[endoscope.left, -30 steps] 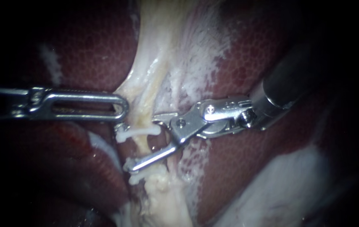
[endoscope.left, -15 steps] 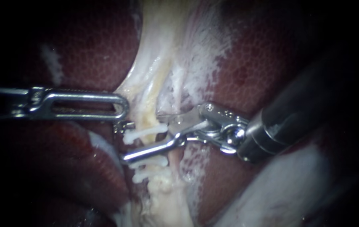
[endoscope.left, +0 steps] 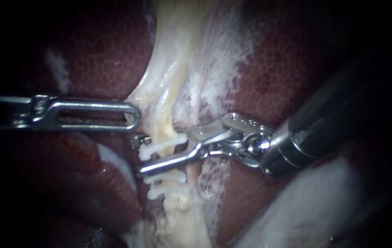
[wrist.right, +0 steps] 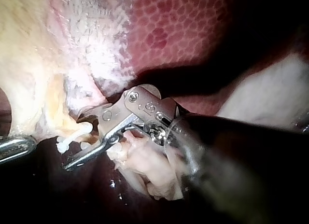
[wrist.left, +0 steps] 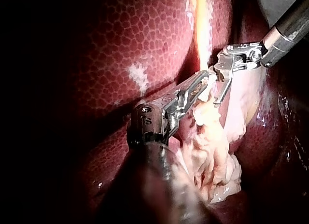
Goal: Going back third clip left tube
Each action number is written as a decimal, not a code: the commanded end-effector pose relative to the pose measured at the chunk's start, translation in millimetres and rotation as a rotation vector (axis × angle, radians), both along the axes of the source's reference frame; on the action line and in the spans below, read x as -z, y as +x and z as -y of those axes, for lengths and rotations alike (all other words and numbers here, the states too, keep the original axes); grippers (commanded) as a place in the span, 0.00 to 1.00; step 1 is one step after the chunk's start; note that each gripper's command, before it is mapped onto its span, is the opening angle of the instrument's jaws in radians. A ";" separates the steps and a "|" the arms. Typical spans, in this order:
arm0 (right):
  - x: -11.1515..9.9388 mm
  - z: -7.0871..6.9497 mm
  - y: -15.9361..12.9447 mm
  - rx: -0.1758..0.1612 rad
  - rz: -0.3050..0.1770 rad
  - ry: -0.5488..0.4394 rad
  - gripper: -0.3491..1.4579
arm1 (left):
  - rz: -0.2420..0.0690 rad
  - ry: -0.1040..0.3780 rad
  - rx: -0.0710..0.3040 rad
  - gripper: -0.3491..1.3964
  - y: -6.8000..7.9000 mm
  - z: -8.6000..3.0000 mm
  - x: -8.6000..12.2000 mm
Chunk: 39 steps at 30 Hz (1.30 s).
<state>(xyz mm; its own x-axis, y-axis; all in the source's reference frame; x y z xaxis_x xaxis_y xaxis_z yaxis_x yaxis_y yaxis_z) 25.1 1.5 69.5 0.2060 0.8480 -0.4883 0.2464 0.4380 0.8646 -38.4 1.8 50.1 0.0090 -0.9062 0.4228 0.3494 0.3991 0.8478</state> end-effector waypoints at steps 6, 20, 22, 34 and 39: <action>0.2 -1.0 -2.0 -0.024 0.001 -0.048 0.52 | 0.001 0.000 -0.001 0.00 0.0 0.0 0.0; 1.7 -1.6 -8.6 -0.068 -0.024 -0.282 0.52 | 0.001 0.000 -0.001 0.00 0.1 0.0 0.0; 2.0 -1.7 -9.7 -0.077 -0.020 -0.304 0.52 | 0.001 0.000 -0.001 0.00 0.1 0.0 0.0; 6.0 -3.2 -15.9 -0.104 0.004 -0.378 0.52 | 0.001 0.000 -0.001 0.00 0.1 0.0 0.0; 7.6 -3.6 -16.8 -0.094 0.005 -0.390 0.52 | 0.001 0.000 -0.001 0.00 0.0 -0.1 -0.1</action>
<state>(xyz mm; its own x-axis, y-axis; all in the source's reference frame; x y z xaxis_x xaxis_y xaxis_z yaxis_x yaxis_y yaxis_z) 8.3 5.1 61.7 0.1390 0.6150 -0.7762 0.1862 0.7536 0.6305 -38.3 1.8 50.1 0.0095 -0.9059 0.4234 0.3476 0.4000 0.8480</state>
